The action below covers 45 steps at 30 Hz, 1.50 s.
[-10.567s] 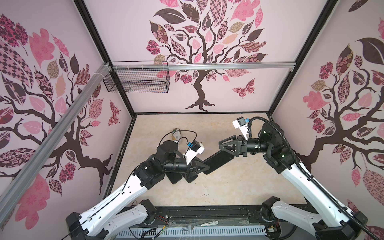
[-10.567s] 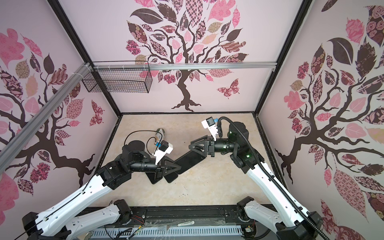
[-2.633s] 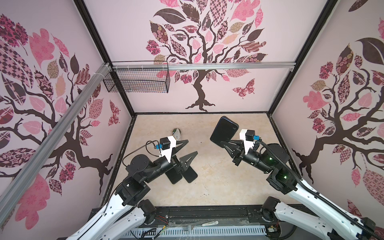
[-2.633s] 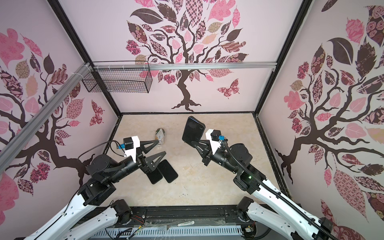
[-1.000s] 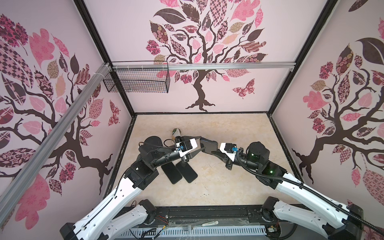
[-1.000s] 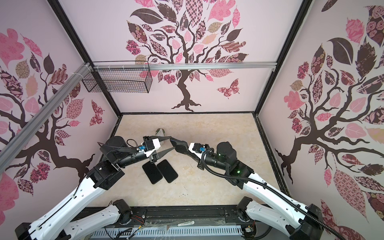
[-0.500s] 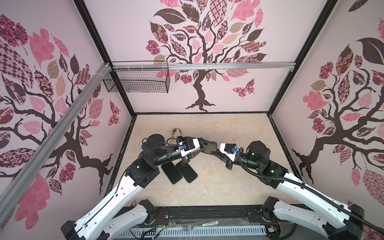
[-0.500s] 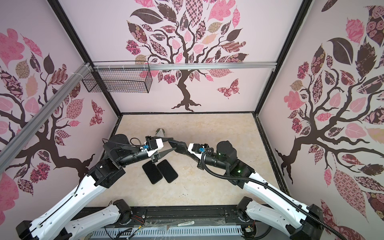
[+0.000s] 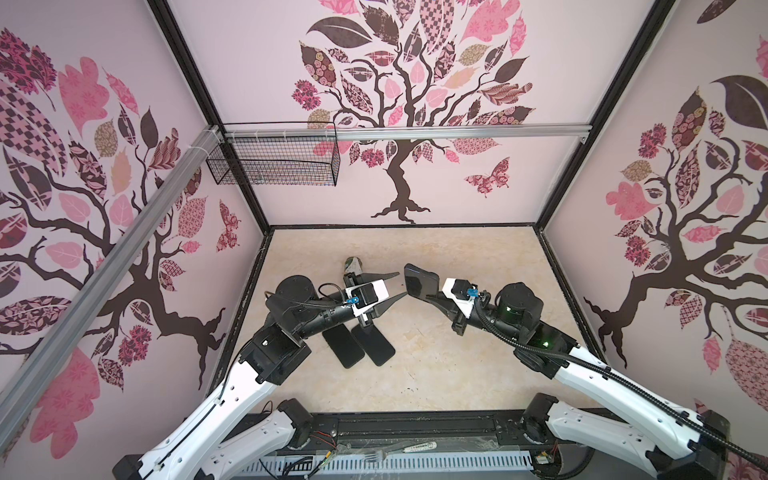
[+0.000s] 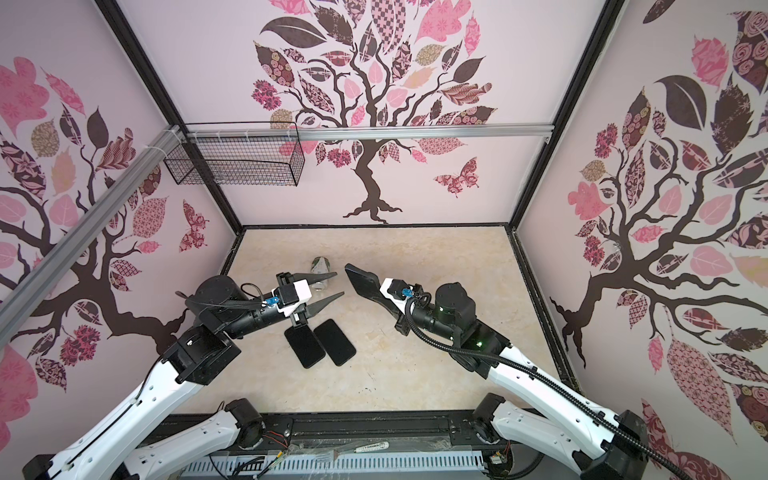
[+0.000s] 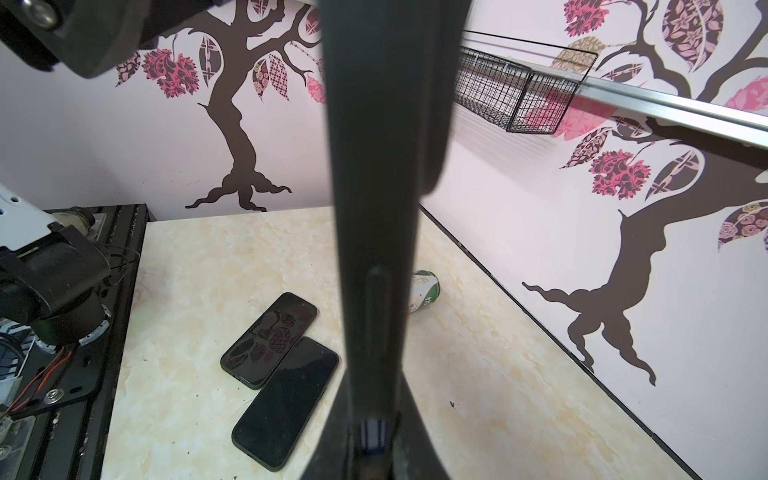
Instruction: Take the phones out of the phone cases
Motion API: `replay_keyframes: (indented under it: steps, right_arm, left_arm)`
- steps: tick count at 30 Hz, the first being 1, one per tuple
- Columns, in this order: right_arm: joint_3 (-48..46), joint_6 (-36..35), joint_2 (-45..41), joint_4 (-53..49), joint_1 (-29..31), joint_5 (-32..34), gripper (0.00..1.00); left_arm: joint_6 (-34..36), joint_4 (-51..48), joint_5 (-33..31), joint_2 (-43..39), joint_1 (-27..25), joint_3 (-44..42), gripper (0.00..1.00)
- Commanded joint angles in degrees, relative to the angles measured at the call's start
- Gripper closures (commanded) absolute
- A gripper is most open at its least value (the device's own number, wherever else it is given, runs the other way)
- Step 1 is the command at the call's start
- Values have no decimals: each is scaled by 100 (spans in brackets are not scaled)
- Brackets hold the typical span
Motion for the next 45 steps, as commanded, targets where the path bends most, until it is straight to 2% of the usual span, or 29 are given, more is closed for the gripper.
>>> replay_keyframes:
  steps: [1, 33, 39, 45]
  right_arm:
    - [251, 42, -23, 298, 3, -225, 100]
    - [310, -165, 53, 179, 9, -1000, 100]
    - [255, -170, -41, 118, 11, -840, 100]
    - [277, -166, -87, 53, 10, -896, 100]
  left_arm:
    - [61, 56, 99, 20, -16, -150, 58]
    - [147, -160, 244, 232, -9, -105, 58]
    - [140, -71, -10, 163, -16, -111, 58]
    - [89, -81, 106, 150, -17, -106, 58]
